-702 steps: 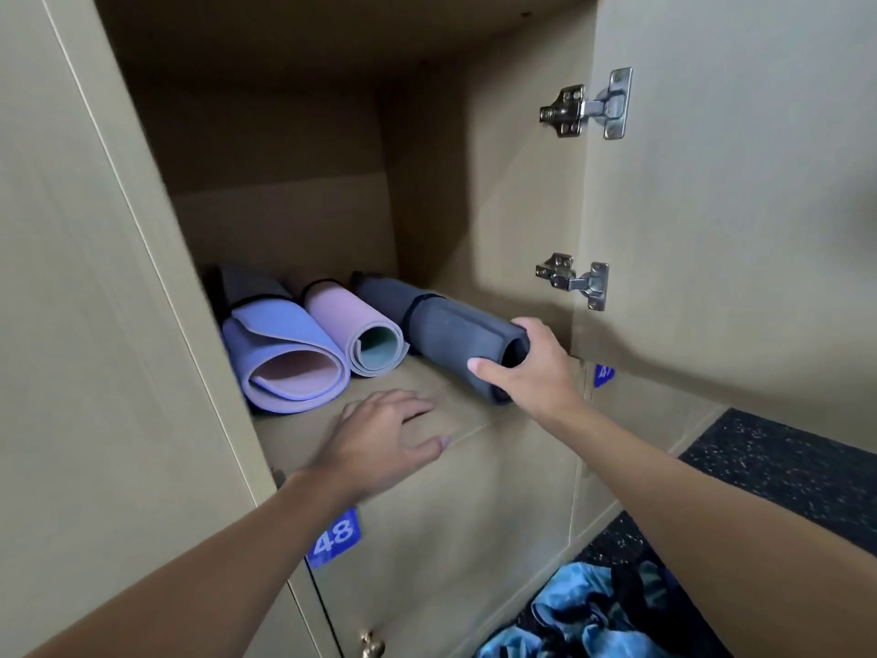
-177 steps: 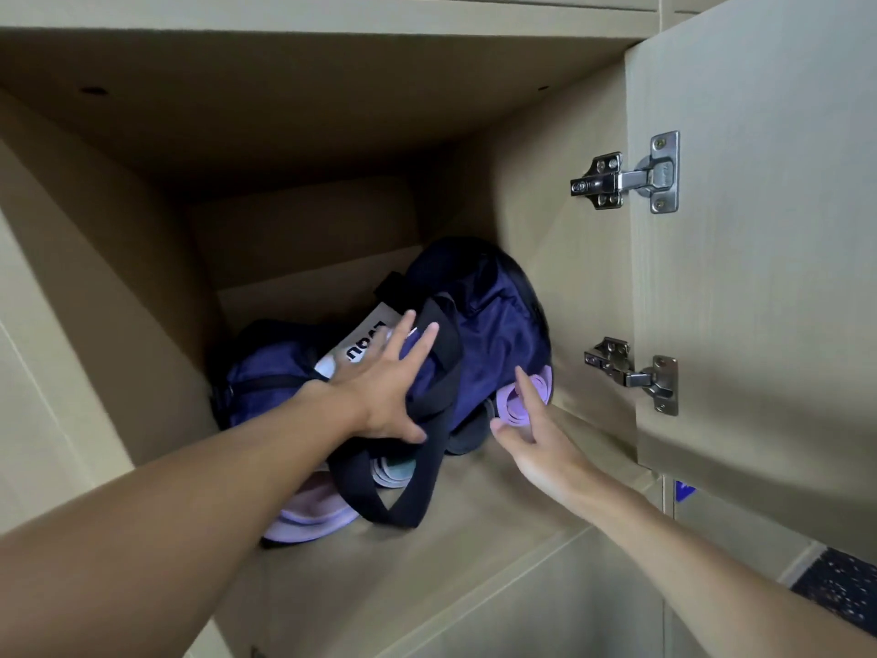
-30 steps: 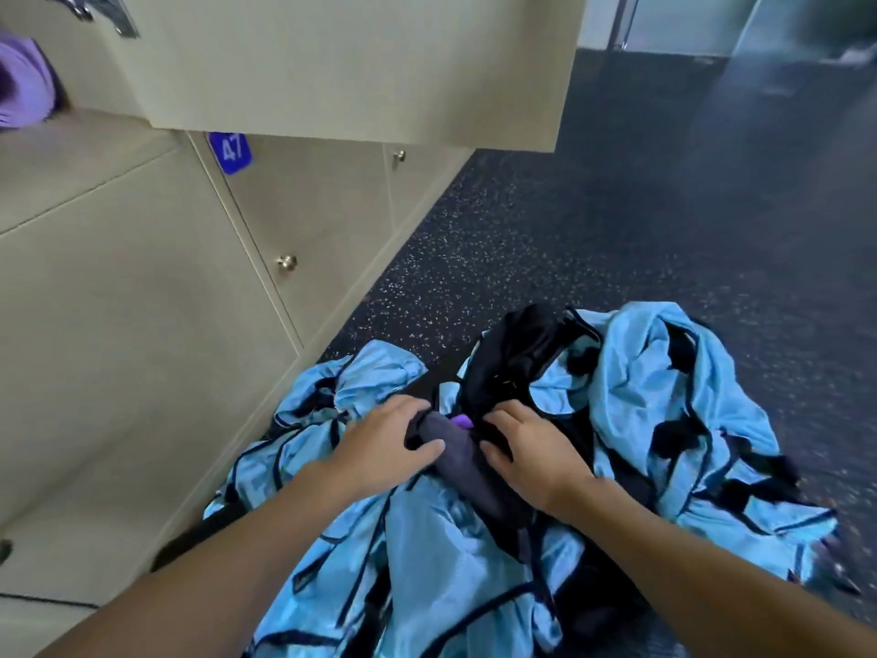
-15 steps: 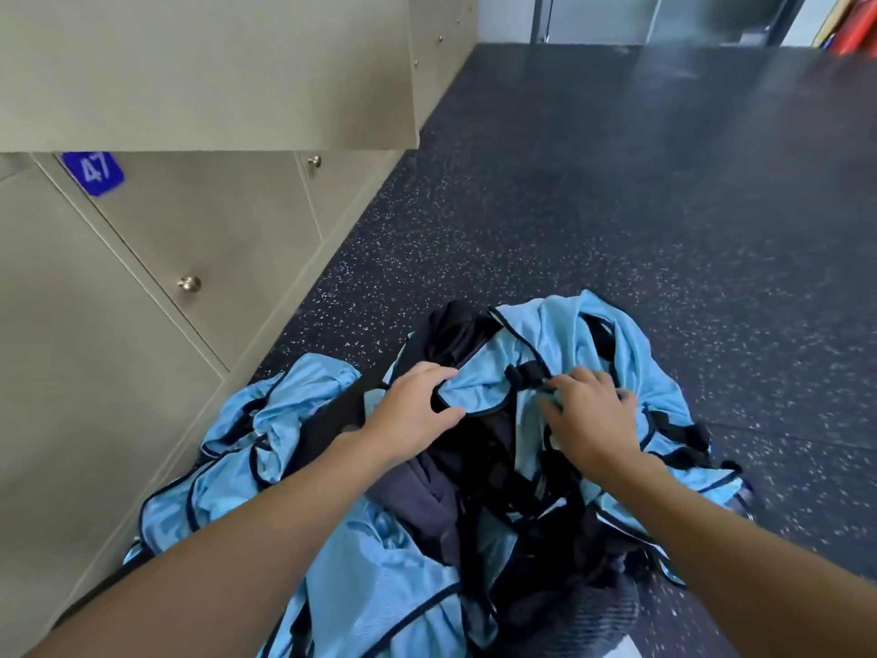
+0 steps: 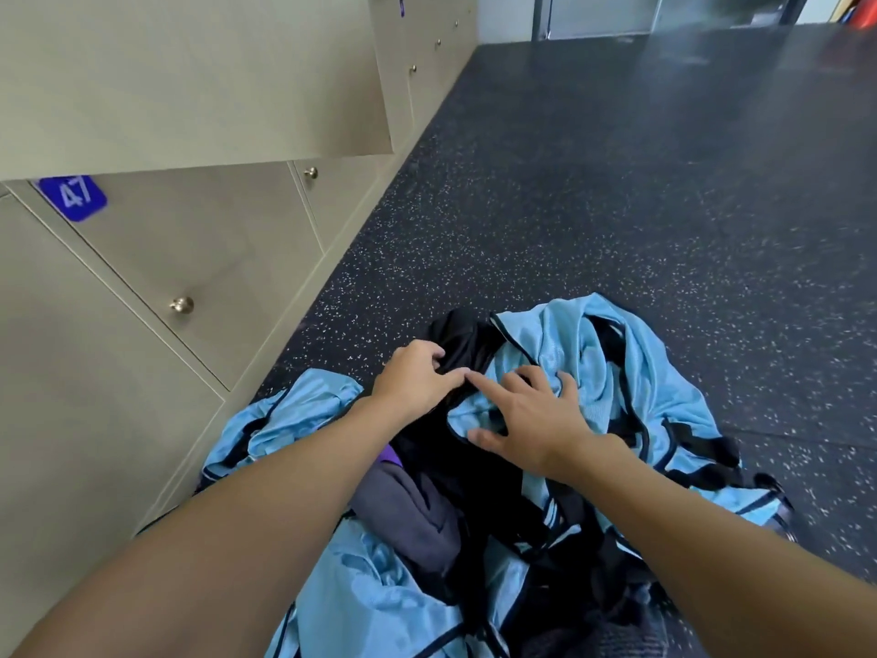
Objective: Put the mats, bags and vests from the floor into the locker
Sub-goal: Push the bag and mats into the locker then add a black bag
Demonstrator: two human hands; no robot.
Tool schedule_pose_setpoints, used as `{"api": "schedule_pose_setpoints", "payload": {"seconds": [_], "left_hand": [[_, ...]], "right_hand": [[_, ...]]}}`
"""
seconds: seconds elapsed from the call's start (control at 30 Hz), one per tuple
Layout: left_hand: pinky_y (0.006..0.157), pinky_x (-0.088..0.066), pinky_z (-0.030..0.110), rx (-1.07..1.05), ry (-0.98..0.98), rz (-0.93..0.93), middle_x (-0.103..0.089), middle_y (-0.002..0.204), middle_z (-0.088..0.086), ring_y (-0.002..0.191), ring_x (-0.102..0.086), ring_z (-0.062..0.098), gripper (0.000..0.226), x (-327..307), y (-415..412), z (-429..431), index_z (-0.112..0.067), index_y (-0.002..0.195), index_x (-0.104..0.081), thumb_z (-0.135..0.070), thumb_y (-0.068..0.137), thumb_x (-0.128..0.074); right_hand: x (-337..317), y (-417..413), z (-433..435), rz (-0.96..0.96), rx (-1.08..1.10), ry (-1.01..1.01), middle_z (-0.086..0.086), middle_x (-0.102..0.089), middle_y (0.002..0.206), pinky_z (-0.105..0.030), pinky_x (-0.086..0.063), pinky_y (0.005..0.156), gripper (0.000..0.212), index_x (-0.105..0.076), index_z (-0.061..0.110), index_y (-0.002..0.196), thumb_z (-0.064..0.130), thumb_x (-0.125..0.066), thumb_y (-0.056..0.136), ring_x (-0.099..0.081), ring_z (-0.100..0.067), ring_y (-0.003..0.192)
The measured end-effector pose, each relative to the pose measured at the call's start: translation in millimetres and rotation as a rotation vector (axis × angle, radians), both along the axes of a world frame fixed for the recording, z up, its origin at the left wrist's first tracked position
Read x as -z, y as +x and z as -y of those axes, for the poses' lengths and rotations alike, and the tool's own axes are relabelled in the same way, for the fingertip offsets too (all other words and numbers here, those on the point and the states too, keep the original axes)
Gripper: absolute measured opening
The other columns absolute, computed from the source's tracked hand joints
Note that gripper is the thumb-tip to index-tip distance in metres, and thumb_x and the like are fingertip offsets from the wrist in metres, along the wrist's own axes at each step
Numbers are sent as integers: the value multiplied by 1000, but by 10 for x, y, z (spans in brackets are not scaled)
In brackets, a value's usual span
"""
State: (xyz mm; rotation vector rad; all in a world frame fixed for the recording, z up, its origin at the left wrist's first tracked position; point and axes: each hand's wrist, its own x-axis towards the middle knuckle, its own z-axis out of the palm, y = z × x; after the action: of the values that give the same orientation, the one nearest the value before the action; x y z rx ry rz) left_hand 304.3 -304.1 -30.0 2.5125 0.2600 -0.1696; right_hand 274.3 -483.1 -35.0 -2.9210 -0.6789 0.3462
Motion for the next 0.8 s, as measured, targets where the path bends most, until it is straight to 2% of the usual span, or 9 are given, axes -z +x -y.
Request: {"api": "schedule_pose_setpoints", "payload": {"seconds": [0.07, 0.1, 0.17, 0.3, 0.4, 0.5, 0.57, 0.7, 0.8], "left_hand": [[69, -46, 29, -19, 3, 59, -65, 75, 8, 80, -59, 33, 17, 49, 28, 12, -18, 79, -69, -34, 84, -72], [61, -38, 30, -38, -17, 78, -51, 59, 6, 66, -46, 33, 29, 55, 19, 14, -20, 60, -55, -25, 85, -70], [59, -35, 32, -53, -33, 162, -38, 51, 0, 59, -34, 28, 44, 34, -8, -33, -17, 52, -40, -16, 86, -68], [75, -52, 35, -77, -93, 342, -69, 73, 1, 75, -64, 25, 11, -272, -119, -135, -11, 78, -71, -16, 88, -69], [72, -51, 37, 10, -85, 451, -67, 71, 3, 70, -60, 23, 12, -624, -263, -173, -9, 82, -70, -19, 90, -68], [63, -43, 30, 23, -60, 549, -62, 66, 4, 59, -45, 15, 15, -1089, -495, -240, -6, 83, -69, -19, 90, -67], [63, -42, 27, -10, -66, 604, -66, 70, 2, 61, -49, 13, 13, -1397, -667, -365, -7, 86, -72, -18, 90, -68], [81, -53, 36, -94, -75, 685, -74, 89, -1, 82, -67, 17, 11, -1939, -1079, -727, -12, 96, -76, -17, 91, -68], [88, -53, 37, -86, -6, 704, -74, 97, -3, 91, -68, 16, 18, -2251, -1422, -900, -11, 105, -75, -20, 92, -67]], "right_hand": [[19, 2, 16, 6, 5, -35, 3, -41, 131, -62, -7, 113, 66, -16, 44, 150, 68, -36, 92, -17, -21, 139], [22, 2, 25, 12, 12, -33, 3, -43, 127, -62, -8, 113, 60, -29, 42, 146, 67, -38, 92, -19, -21, 137], [17, -15, 64, 30, 35, -10, 4, -47, 118, -60, -10, 112, 50, -52, 36, 132, 65, -40, 93, -23, -20, 133], [-70, -43, 177, 92, 56, -23, 8, -43, 104, -57, -13, 111, 37, -63, 28, 113, 55, -43, 97, -26, -19, 131], [-262, -105, 249, 120, 76, -42, 11, -43, 101, -54, -17, 110, 35, -63, 29, 109, 54, -41, 98, -29, -17, 130], [-583, -196, 267, 160, 84, -19, 11, -40, 97, -52, -20, 108, 36, -63, 31, 109, 55, -39, 98, -32, -17, 125], [-825, -273, 279, 182, 104, 8, 10, -44, 99, -51, -21, 107, 35, -62, 30, 107, 55, -39, 98, -35, -18, 123], [-1230, -490, 242, 227, 110, 18, 7, -43, 103, -52, -20, 109, 33, -56, 29, 99, 58, -40, 96, -38, -20, 124], [-1486, -687, 29, 296, 81, 166, 4, -45, 125, -49, -19, 111, 45, -59, 27, 113, 64, -46, 90, -37, -19, 129]]}}
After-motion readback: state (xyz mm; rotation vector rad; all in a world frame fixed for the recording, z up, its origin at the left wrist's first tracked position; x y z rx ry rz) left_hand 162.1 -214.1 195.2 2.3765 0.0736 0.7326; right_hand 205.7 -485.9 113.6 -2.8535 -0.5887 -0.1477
